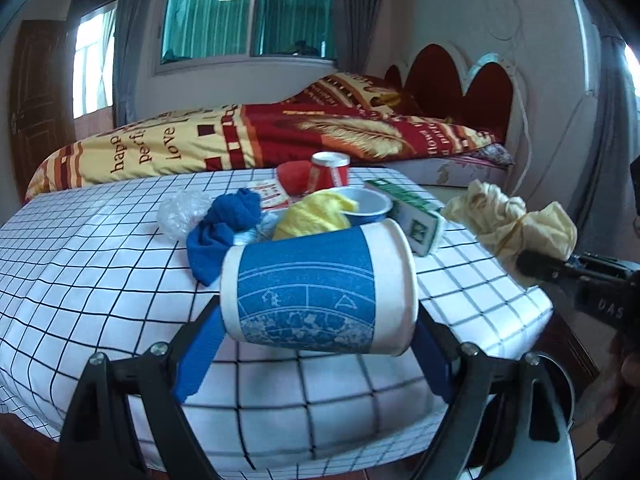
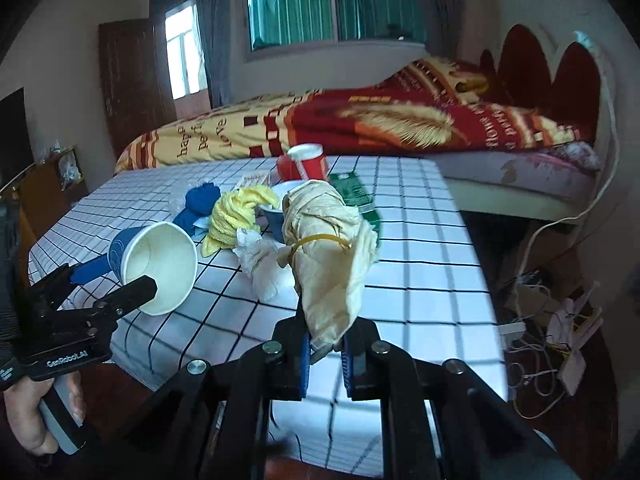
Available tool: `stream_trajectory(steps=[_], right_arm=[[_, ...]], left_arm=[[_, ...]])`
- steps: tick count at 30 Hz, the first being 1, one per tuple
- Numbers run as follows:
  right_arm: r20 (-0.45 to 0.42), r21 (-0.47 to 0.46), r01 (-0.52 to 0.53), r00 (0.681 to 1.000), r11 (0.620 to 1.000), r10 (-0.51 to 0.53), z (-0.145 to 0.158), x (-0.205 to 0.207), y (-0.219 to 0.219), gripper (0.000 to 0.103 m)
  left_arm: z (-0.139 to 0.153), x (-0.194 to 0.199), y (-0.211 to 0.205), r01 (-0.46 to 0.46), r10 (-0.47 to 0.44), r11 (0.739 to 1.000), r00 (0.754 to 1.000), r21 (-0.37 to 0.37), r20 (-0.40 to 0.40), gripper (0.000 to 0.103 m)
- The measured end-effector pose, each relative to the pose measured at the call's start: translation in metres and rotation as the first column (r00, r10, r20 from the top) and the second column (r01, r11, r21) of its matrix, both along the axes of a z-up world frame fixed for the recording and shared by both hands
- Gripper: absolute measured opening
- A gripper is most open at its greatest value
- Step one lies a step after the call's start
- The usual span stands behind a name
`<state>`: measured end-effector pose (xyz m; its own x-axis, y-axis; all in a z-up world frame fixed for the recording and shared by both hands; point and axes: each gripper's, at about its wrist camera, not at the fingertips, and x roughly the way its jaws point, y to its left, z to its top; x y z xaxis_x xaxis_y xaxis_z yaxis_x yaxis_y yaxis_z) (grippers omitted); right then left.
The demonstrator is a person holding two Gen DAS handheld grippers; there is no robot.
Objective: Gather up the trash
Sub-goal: 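Grasp the blue-printed paper cup with the left tool while the right tool grasps the crumpled beige cloth, then carry both items over the black bin and open both tools to drop them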
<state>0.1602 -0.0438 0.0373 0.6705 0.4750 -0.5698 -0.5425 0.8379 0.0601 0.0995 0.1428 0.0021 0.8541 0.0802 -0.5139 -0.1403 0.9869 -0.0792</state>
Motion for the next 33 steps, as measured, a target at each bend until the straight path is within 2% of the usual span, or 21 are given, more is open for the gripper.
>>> stream_trajectory(steps=[8,15,19,25,27,33], right_arm=[[0.039,0.009,0.123,0.992,0.992,-0.123,0.019,-0.048,-0.080,0.013],[0.034,0.010,0.294,0.955,0.956,-0.294,0.021,-0.076,-0.171,0.013],[-0.007,0.012,0.379,0.925,0.925,-0.379,0.006,-0.085,-0.217,0.013],[-0.075,-0.018,0.444,0.893,0.896,-0.444,-0.030,-0.099,-0.262,0.013],[-0.095,-0.033,0.450,0.888,0.893,-0.451,-0.041,-0.101,-0.273,0.013],[-0.168,-0.082,0.438,0.879,0.895,-0.446,-0.081,-0.107,-0.299,0.014]], left_arm=[[0.012,-0.013,-0.053,0.131,-0.131,0.991,0.991,0.014,0.023,0.087],[0.016,-0.015,-0.119,0.295,-0.296,0.955,0.955,0.027,0.033,0.087],[0.013,-0.016,-0.162,0.398,-0.399,0.917,0.917,0.035,0.024,0.087],[-0.002,-0.016,-0.221,0.527,-0.526,0.850,0.850,0.029,-0.010,0.087],[-0.012,-0.014,-0.238,0.565,-0.565,0.825,0.824,0.015,-0.038,0.087],[-0.046,-0.004,-0.281,0.630,-0.628,0.776,0.768,-0.027,-0.124,0.087]])
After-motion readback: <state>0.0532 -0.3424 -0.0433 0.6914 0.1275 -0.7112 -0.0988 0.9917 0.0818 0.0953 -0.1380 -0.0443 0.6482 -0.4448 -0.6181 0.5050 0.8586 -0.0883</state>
